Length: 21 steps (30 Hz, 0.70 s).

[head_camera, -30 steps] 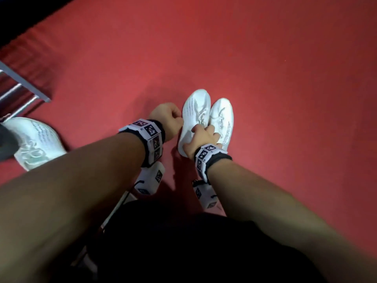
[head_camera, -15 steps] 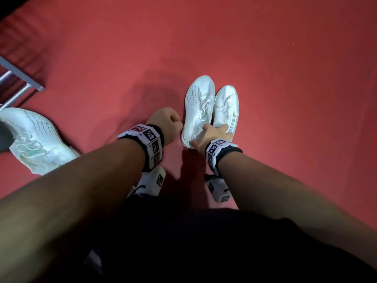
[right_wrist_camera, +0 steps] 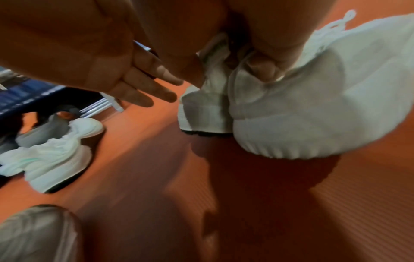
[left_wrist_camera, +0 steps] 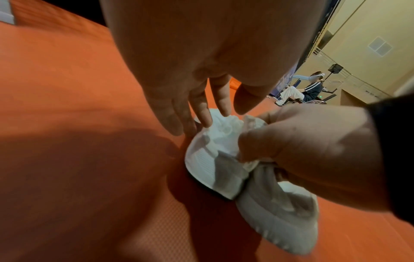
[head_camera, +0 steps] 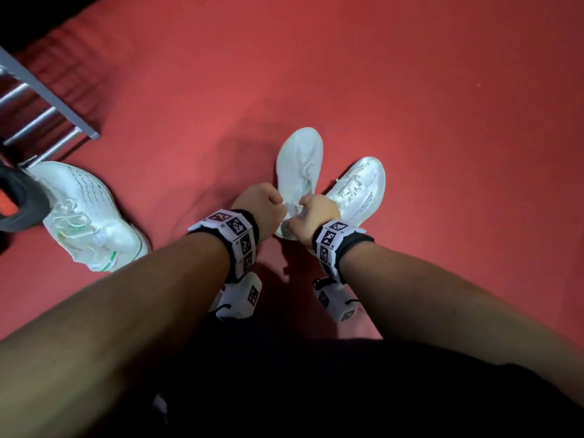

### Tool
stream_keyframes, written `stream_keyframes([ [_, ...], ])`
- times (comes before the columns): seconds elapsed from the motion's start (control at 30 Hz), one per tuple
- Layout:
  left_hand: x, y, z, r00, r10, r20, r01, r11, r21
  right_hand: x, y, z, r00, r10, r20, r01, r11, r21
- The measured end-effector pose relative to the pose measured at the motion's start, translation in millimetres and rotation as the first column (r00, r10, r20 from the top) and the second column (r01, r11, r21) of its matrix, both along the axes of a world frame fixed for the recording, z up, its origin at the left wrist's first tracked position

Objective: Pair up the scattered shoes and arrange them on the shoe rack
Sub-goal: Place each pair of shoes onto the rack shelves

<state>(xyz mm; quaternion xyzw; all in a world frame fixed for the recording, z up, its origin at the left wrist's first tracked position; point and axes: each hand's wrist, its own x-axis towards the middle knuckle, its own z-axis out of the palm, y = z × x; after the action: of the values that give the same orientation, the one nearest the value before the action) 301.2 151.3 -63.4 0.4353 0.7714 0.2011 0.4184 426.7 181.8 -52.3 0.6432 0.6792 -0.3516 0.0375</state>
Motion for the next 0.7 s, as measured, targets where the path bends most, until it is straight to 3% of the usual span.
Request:
stream_keyframes([
  [0.2, -41, -27, 8, 0.985, 0.135, -0.110, -0.141, 0.989, -0.043, -51, -16, 5, 0.960, 0.265, -0.087, -0.258, 0.963, 0.082],
  [0.33, -74, -55, 16, 0.963, 0.194, -0.189, -0.208, 0.977, -0.056, -82, -29, 10, 0.848, 0.508, -0.151, -0.484, 0.859, 0.167],
  [0.4, -88, -70, 17, 0.950, 0.232, -0.210, -0.256, 0.962, -0.095, -91, -39, 4, 0.802, 0.587, -0.113, -0.574, 0.808, 0.129],
  [0.53, -108, -94, 14, 0.939, 0.292, -0.180, -0.323, 0.930, -0.175, -91, -51, -12, 0.842, 0.531, -0.094, -0.519, 0.845, 0.130],
  [0.63, -116, -108, 10, 0.909, 0.300, -0.289, -0.367, 0.905, -0.215, -86, -50, -10, 0.869, 0.472, 0.146, -0.484, 0.873, 0.061],
  [0.7, -120, -114, 7, 0.881, 0.294, -0.370, -0.401, 0.879, -0.257, -85, -51, -10, 0.883, 0.409, 0.230, -0.423, 0.906, 0.013],
])
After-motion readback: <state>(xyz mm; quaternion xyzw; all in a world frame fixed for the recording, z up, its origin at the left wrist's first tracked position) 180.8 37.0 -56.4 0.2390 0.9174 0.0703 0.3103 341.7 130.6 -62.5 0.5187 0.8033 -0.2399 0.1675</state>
